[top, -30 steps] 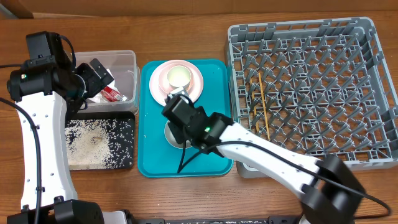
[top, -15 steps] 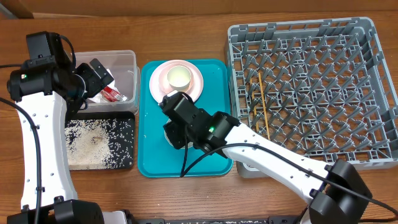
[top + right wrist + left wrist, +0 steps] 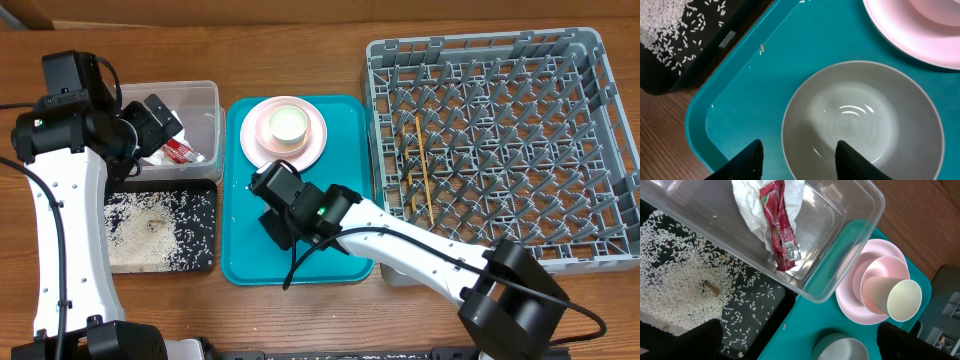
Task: Sort waste into correct bins and load items into the dishwasher
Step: 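Lower the right gripper and grip the white bowl's rim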
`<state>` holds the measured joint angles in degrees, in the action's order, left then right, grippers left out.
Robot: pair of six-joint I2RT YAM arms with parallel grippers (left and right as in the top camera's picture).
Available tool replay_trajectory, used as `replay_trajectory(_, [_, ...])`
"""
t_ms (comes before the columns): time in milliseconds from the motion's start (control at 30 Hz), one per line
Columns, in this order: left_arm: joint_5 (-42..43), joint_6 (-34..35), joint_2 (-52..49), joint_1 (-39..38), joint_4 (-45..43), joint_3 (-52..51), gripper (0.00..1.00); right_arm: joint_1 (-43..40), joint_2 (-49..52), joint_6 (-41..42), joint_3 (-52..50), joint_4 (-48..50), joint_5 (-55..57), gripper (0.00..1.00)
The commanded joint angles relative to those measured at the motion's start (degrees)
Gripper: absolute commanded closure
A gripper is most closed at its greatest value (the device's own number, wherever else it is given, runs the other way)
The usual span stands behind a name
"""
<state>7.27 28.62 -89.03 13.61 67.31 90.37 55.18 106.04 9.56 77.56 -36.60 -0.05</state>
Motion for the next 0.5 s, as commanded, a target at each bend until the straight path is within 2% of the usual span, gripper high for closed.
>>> replay_trajectory(0, [0.00,0.57,0.96,-0.13,-0.07,0.81,0.00,0.44,0.98,-1.09,-0.39,0.48,-0.28,0.56])
replay_trajectory(467, [0.00,0.57,0.96,-0.13,-0.07,0.81,0.00,1.09,4.39,-1.11,-0.46,0.26,-0.28,0.59])
